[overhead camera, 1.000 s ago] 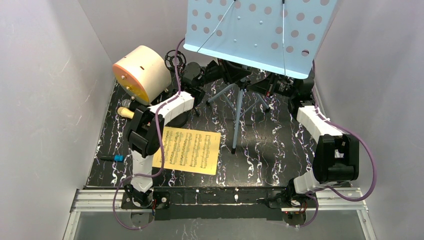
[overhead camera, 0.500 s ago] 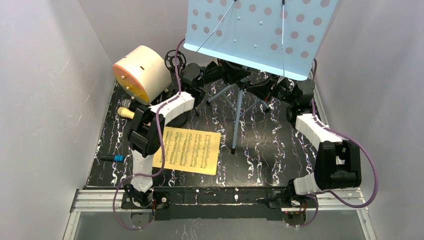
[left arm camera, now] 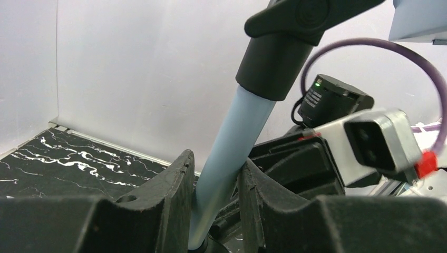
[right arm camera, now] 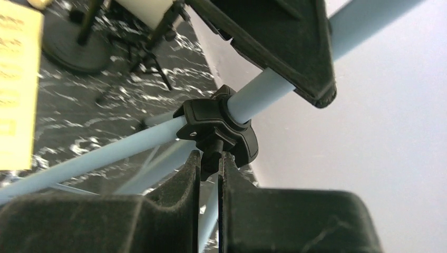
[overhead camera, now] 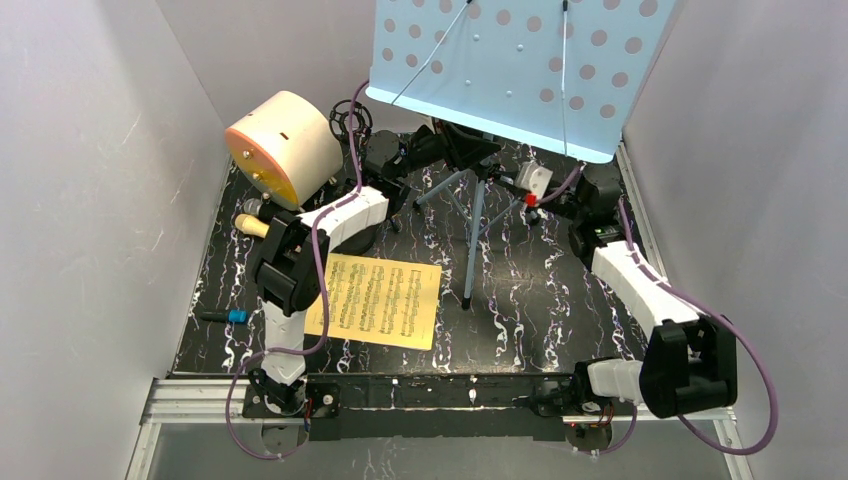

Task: Pack up the instrument practice props
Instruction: Unscrew the knob on the music stand.

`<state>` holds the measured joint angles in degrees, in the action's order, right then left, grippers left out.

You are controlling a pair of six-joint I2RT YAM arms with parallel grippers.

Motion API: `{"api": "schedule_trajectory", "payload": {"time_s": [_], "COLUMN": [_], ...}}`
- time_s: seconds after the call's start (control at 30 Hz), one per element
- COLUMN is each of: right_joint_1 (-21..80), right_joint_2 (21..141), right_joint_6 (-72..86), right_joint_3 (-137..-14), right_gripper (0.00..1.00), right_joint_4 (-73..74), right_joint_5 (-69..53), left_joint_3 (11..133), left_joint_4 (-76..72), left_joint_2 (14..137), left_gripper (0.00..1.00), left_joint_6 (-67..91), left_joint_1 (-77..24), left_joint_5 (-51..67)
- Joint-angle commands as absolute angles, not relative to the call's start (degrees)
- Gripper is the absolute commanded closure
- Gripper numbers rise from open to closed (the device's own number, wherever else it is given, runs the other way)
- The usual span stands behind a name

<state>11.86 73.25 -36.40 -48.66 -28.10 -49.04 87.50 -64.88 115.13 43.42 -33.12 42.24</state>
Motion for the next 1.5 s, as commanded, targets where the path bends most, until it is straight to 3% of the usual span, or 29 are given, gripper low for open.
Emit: {"api": "schedule_trajectory", "payload": {"time_s": [0.0,0.27,0.53,0.63,0.83,1.03,1.23,1.47], "right_joint_1": [17.5,25.3,26.1,26.1,26.1,25.5,23.5,18.5], "right_joint_2": [70.1,66.6,66.3,65.1,59.0,53.8,54.4,57.8], "right_joint_6": [-62.6,-90.7,-94.7,-84.6,-53.6,-24.1,7.9,33.1], "right_joint_3": [-46.5,-35.5,-34.0,-33.9,-33.8,-31.7,-31.4,-31.1], "right_gripper": [0.99,0.99,0.99,0.90,0.54,0.26,0.18,0.16], "right_joint_4": [-18.3,-33.8,-40.8,-43.9,-42.9,-38.8,-35.3,-39.8], "right_joint_5": [-36.4,-14.0,-15.0,-16.8,-15.5,-16.3,-12.3,-17.8], "left_joint_3": [85.3,84.0,84.5,84.8,85.4,86.1,86.2,85.7], "left_joint_4": [-59.6,-58.6,-53.3,-52.0,-51.1,-51.1,-51.1,-50.9], "left_joint_2": [113.1,112.6,111.2,111.3,112.0,112.2,111.9,111.2], "left_gripper": [1.00,1.00,1.00,1.00,1.00,1.00,1.00,1.00], "left_joint_6": [48.5,48.0,43.2,42.2,40.3,39.6,39.2,38.1], "left_joint_1": [-33.2,-33.2,-33.2,-33.2,-33.2,-33.2,-33.2,-33.2], "left_joint_5": [42.9,41.4,39.4,39.1,39.2,39.6,39.8,40.3]}}
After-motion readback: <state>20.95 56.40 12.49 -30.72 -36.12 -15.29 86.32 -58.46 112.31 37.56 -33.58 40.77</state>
